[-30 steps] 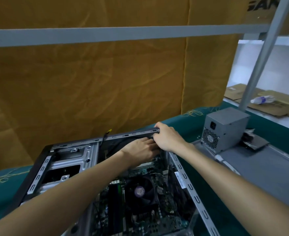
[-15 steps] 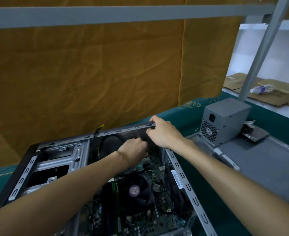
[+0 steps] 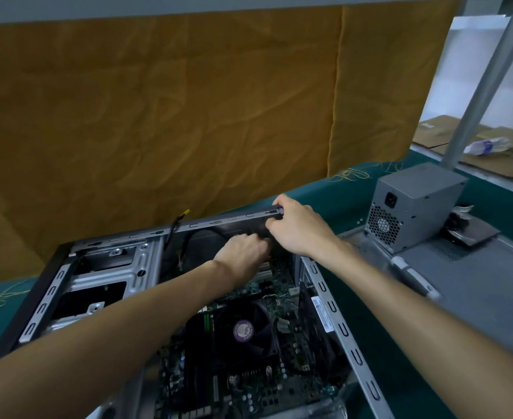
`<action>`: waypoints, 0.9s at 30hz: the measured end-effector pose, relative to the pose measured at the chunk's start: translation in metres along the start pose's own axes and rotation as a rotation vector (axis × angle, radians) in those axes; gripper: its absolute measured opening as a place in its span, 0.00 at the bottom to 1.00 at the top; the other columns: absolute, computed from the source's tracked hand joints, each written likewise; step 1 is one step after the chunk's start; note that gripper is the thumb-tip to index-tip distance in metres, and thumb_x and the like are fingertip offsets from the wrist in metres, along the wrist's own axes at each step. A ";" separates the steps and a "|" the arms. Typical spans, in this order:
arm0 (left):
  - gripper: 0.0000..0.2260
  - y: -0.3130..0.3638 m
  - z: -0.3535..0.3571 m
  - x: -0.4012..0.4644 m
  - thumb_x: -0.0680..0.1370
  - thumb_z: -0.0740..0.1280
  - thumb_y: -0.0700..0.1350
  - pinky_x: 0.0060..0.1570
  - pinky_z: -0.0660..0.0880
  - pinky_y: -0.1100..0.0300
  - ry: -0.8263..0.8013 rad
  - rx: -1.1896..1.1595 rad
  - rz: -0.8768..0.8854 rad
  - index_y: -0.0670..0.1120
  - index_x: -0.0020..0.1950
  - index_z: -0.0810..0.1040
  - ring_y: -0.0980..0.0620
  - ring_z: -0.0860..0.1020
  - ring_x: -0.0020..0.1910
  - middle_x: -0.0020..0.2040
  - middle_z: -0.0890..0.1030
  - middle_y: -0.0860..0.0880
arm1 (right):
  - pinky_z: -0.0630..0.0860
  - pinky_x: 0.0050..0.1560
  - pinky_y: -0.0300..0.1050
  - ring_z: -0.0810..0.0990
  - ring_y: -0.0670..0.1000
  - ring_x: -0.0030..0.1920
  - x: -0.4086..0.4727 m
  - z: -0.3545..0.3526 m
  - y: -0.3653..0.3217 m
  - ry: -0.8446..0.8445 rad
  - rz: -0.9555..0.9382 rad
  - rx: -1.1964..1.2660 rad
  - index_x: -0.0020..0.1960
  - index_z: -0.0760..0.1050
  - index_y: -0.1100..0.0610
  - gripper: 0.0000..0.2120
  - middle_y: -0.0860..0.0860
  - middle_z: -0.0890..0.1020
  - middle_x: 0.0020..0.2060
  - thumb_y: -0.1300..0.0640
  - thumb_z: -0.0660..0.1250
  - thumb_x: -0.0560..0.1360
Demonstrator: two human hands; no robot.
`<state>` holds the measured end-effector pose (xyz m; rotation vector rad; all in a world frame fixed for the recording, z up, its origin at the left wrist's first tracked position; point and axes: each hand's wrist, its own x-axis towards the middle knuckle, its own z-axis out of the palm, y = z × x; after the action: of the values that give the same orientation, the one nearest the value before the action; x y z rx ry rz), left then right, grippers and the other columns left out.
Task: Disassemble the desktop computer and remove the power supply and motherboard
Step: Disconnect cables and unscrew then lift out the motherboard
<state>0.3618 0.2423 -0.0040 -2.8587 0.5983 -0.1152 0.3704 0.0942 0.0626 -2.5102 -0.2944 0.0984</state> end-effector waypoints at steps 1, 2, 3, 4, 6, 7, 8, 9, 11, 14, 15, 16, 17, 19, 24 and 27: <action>0.11 0.001 0.000 0.001 0.82 0.64 0.38 0.49 0.78 0.48 -0.011 -0.034 -0.049 0.44 0.64 0.75 0.41 0.82 0.53 0.57 0.82 0.43 | 0.67 0.34 0.47 0.79 0.56 0.43 -0.001 0.000 0.000 -0.001 -0.001 0.002 0.60 0.70 0.47 0.12 0.52 0.80 0.47 0.48 0.61 0.77; 0.10 0.002 0.001 0.003 0.82 0.65 0.39 0.50 0.78 0.48 -0.020 -0.068 -0.080 0.44 0.62 0.76 0.41 0.82 0.53 0.57 0.82 0.43 | 0.67 0.34 0.47 0.79 0.56 0.43 -0.001 -0.001 0.000 -0.001 -0.002 0.006 0.59 0.70 0.47 0.12 0.52 0.80 0.47 0.48 0.61 0.77; 0.09 0.002 0.001 0.003 0.82 0.65 0.39 0.51 0.78 0.47 -0.023 -0.099 -0.093 0.44 0.62 0.77 0.41 0.81 0.53 0.56 0.82 0.42 | 0.67 0.34 0.47 0.79 0.56 0.43 -0.002 -0.001 0.000 -0.001 -0.004 0.010 0.58 0.70 0.47 0.11 0.52 0.80 0.47 0.48 0.61 0.77; 0.09 0.002 0.002 0.003 0.82 0.65 0.39 0.52 0.78 0.47 -0.026 -0.117 -0.097 0.44 0.62 0.77 0.40 0.81 0.53 0.56 0.81 0.42 | 0.67 0.34 0.47 0.78 0.56 0.42 -0.002 -0.001 0.000 -0.002 -0.006 0.014 0.58 0.70 0.47 0.10 0.52 0.80 0.47 0.48 0.61 0.77; 0.10 0.001 0.000 0.000 0.82 0.64 0.38 0.50 0.77 0.48 -0.021 -0.089 -0.081 0.44 0.63 0.76 0.40 0.82 0.53 0.57 0.82 0.42 | 0.67 0.34 0.47 0.78 0.56 0.41 -0.004 -0.002 0.000 -0.003 -0.009 0.021 0.58 0.70 0.47 0.10 0.52 0.80 0.45 0.48 0.61 0.77; 0.12 0.001 -0.001 -0.001 0.81 0.64 0.37 0.47 0.76 0.49 -0.009 -0.037 -0.049 0.44 0.63 0.76 0.40 0.82 0.52 0.56 0.82 0.43 | 0.66 0.33 0.47 0.78 0.55 0.41 -0.004 -0.002 0.000 -0.002 -0.009 0.023 0.58 0.70 0.47 0.10 0.51 0.80 0.45 0.48 0.61 0.77; 0.13 0.001 -0.002 -0.002 0.80 0.63 0.35 0.44 0.74 0.51 -0.005 0.032 -0.003 0.44 0.63 0.76 0.40 0.82 0.51 0.56 0.82 0.43 | 0.66 0.33 0.47 0.78 0.55 0.41 -0.004 -0.002 -0.001 -0.001 -0.006 0.024 0.58 0.70 0.47 0.11 0.51 0.80 0.45 0.49 0.61 0.77; 0.13 0.002 -0.005 -0.003 0.79 0.63 0.34 0.43 0.72 0.52 -0.006 0.097 0.041 0.45 0.61 0.77 0.41 0.82 0.50 0.56 0.82 0.44 | 0.66 0.33 0.47 0.78 0.56 0.41 -0.004 -0.002 -0.001 -0.001 -0.004 0.021 0.60 0.70 0.47 0.12 0.51 0.80 0.45 0.48 0.61 0.77; 0.12 0.001 -0.008 -0.002 0.78 0.64 0.34 0.43 0.72 0.52 -0.010 0.165 0.089 0.45 0.58 0.79 0.43 0.82 0.49 0.55 0.82 0.45 | 0.67 0.34 0.47 0.78 0.56 0.43 -0.005 -0.003 -0.002 -0.001 -0.001 0.014 0.61 0.70 0.47 0.13 0.50 0.80 0.46 0.48 0.61 0.77; 0.12 0.000 -0.007 0.000 0.78 0.65 0.33 0.43 0.72 0.53 -0.015 0.153 0.074 0.45 0.58 0.79 0.43 0.83 0.50 0.55 0.82 0.45 | 0.68 0.35 0.47 0.78 0.55 0.44 -0.005 -0.003 -0.002 0.003 -0.004 0.006 0.61 0.70 0.47 0.13 0.50 0.80 0.47 0.48 0.61 0.77; 0.12 0.000 -0.006 0.000 0.78 0.65 0.33 0.44 0.73 0.53 -0.011 0.135 0.068 0.45 0.59 0.79 0.43 0.83 0.50 0.55 0.82 0.45 | 0.68 0.35 0.47 0.78 0.55 0.44 -0.004 -0.003 -0.002 0.007 -0.004 0.002 0.61 0.70 0.47 0.13 0.50 0.80 0.47 0.48 0.61 0.77; 0.12 0.000 -0.005 0.001 0.79 0.65 0.34 0.46 0.75 0.52 -0.005 0.109 0.057 0.45 0.59 0.79 0.43 0.83 0.51 0.56 0.83 0.45 | 0.67 0.35 0.47 0.78 0.55 0.43 -0.004 -0.003 -0.002 0.009 -0.001 0.000 0.61 0.70 0.47 0.13 0.50 0.80 0.47 0.48 0.61 0.77; 0.10 0.000 -0.004 0.001 0.80 0.65 0.37 0.49 0.76 0.51 0.003 0.069 0.030 0.46 0.60 0.79 0.43 0.83 0.52 0.56 0.83 0.45 | 0.67 0.34 0.47 0.78 0.55 0.43 -0.003 -0.003 -0.003 0.007 0.002 -0.002 0.62 0.70 0.47 0.14 0.50 0.80 0.47 0.47 0.61 0.78; 0.09 0.001 -0.003 0.002 0.83 0.64 0.44 0.51 0.77 0.50 0.020 -0.042 -0.054 0.46 0.61 0.80 0.42 0.82 0.53 0.56 0.83 0.44 | 0.66 0.33 0.47 0.78 0.54 0.41 -0.003 -0.002 -0.003 0.000 0.004 -0.002 0.62 0.70 0.47 0.14 0.51 0.80 0.46 0.47 0.61 0.78; 0.11 0.002 -0.006 0.001 0.83 0.66 0.48 0.51 0.78 0.47 -0.001 -0.240 -0.152 0.44 0.60 0.80 0.39 0.81 0.53 0.55 0.83 0.41 | 0.67 0.33 0.47 0.78 0.53 0.39 -0.005 -0.002 -0.004 0.001 0.010 0.007 0.61 0.70 0.46 0.13 0.51 0.80 0.45 0.47 0.61 0.78; 0.09 -0.008 -0.015 -0.001 0.83 0.66 0.45 0.54 0.77 0.47 -0.104 -0.307 -0.057 0.44 0.60 0.80 0.40 0.81 0.55 0.56 0.83 0.42 | 0.68 0.33 0.47 0.78 0.52 0.40 -0.004 -0.002 -0.003 0.005 0.005 0.010 0.62 0.70 0.47 0.13 0.49 0.80 0.44 0.48 0.61 0.78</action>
<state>0.3620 0.2467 0.0125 -3.1533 0.5555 0.1275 0.3665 0.0945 0.0664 -2.5005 -0.2854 0.0957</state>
